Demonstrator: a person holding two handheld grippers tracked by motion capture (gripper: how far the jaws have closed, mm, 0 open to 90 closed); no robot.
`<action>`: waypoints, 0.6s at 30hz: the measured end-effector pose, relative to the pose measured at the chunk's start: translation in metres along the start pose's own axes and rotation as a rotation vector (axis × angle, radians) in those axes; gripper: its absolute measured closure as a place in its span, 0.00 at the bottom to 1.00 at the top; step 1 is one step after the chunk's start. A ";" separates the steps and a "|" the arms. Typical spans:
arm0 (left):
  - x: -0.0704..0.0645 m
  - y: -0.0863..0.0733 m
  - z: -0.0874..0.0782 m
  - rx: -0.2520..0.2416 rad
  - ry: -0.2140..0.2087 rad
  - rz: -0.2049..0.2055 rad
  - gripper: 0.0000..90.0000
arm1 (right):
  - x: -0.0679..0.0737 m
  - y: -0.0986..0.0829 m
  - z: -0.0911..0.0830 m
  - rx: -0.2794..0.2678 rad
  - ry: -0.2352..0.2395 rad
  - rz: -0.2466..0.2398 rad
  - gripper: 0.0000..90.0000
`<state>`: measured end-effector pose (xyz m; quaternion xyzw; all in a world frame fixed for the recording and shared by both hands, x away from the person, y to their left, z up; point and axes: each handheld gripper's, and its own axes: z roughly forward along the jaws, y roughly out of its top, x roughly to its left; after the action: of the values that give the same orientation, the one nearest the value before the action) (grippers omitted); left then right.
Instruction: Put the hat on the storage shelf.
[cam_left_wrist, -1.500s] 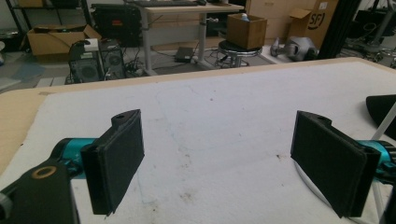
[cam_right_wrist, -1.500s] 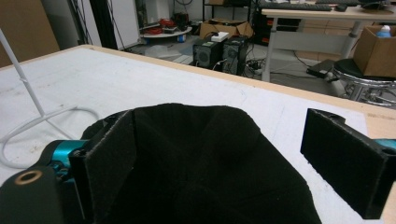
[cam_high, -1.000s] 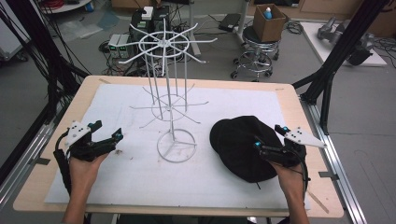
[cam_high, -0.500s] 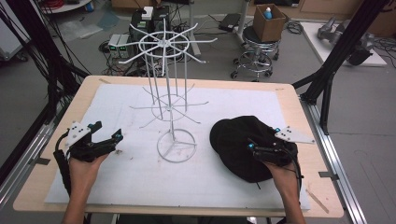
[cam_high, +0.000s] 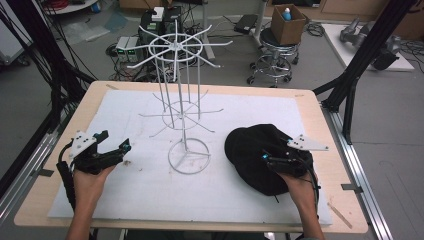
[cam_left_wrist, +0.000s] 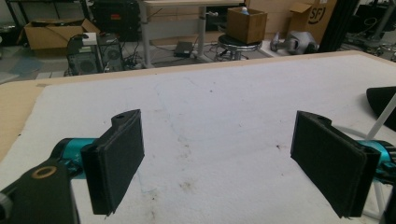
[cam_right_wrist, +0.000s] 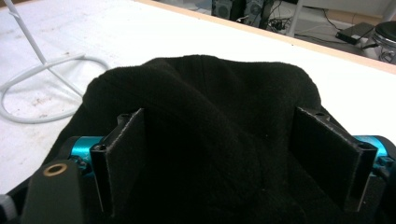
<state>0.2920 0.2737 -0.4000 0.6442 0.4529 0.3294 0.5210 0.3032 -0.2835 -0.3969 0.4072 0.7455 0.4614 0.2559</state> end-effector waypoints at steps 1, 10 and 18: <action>0.000 0.000 0.000 0.001 0.003 0.000 0.19 | 0.000 0.000 0.000 0.005 -0.002 -0.004 0.21; 0.001 -0.001 0.000 0.000 0.002 -0.002 0.20 | -0.005 -0.005 0.003 0.039 0.002 0.031 0.25; 0.001 -0.001 0.000 0.000 0.002 0.000 0.20 | -0.005 -0.008 0.002 0.041 -0.003 0.016 0.42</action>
<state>0.2919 0.2744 -0.4005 0.6439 0.4533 0.3299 0.5206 0.3049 -0.2889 -0.4051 0.4191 0.7511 0.4473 0.2450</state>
